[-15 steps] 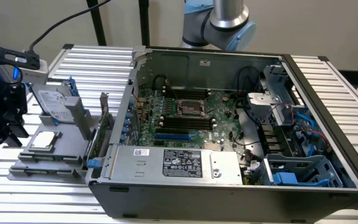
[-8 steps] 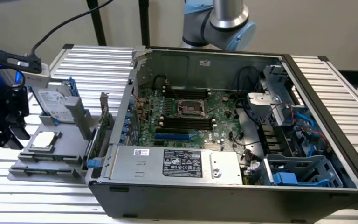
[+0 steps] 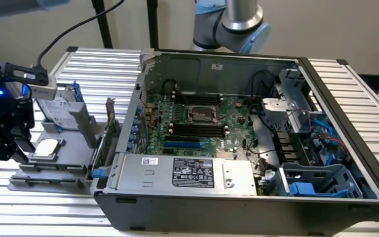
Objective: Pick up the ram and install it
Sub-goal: 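Pick up the ram and move it above insertion slot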
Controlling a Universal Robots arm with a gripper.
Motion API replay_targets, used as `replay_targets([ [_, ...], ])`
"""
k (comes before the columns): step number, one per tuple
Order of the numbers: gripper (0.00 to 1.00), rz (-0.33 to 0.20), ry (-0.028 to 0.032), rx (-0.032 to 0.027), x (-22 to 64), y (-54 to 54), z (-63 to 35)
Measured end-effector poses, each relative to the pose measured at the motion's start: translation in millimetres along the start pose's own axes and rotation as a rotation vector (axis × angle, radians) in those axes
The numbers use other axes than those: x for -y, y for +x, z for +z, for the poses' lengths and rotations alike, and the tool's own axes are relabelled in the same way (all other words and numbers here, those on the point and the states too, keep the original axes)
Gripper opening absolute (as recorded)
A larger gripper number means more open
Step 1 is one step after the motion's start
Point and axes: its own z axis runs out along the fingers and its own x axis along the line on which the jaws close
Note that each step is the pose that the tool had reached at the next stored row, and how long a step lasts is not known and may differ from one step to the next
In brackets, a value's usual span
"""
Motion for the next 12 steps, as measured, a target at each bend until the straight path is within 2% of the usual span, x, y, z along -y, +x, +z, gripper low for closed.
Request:
replay_targets([
  [12, 0.31, 0.0, 0.0001, 0.0001, 0.3, -0.7, 21.9],
])
